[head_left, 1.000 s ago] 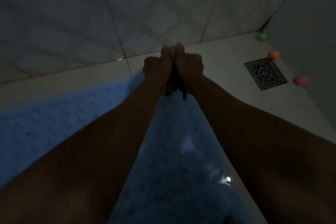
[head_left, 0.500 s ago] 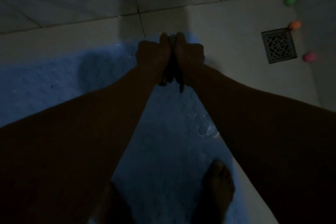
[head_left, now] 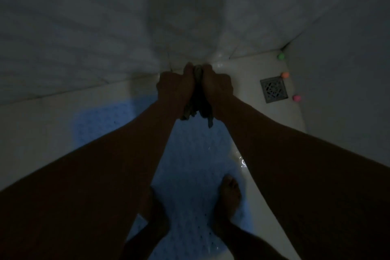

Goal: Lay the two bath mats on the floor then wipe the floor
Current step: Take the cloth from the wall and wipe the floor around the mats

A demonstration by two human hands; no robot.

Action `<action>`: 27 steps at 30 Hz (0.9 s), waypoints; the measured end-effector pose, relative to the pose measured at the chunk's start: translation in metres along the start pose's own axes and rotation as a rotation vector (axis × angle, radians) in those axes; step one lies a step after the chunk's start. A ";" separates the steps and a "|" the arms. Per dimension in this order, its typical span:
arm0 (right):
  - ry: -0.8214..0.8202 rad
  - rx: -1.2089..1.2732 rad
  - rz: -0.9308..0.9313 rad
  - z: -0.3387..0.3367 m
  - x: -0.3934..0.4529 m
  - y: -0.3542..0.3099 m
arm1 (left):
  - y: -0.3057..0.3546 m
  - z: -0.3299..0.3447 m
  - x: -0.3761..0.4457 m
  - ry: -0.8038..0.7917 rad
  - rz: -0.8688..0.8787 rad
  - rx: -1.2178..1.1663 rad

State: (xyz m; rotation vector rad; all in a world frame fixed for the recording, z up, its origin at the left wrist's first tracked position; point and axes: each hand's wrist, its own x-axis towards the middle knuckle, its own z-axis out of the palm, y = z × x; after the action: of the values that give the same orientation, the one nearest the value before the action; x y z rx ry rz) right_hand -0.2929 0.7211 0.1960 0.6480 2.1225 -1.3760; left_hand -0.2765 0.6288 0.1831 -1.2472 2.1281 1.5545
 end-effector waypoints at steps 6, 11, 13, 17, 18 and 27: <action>-0.054 0.062 -0.036 -0.077 -0.072 -0.120 | 0.135 -0.055 -0.092 -0.057 0.031 -0.036; -0.152 0.104 -0.150 -0.157 -0.135 -0.220 | 0.249 -0.096 -0.174 -0.105 0.059 -0.096; -0.195 0.124 -0.184 -0.188 -0.161 -0.263 | 0.293 -0.111 -0.204 -0.121 0.101 -0.122; -0.292 0.078 -0.275 -0.242 -0.203 -0.336 | 0.363 -0.141 -0.255 -0.193 0.186 -0.175; -0.309 0.066 -0.303 -0.253 -0.212 -0.352 | 0.375 -0.151 -0.266 -0.204 0.201 -0.190; -0.337 -0.198 -0.578 -0.308 -0.318 -0.440 | 0.434 -0.240 -0.363 -0.057 0.399 -0.149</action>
State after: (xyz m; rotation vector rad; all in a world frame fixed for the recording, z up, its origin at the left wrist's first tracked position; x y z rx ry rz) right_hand -0.3892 0.8089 0.8065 -0.2889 2.2030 -1.4000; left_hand -0.3043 0.6350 0.7971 -0.8355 2.3664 1.9093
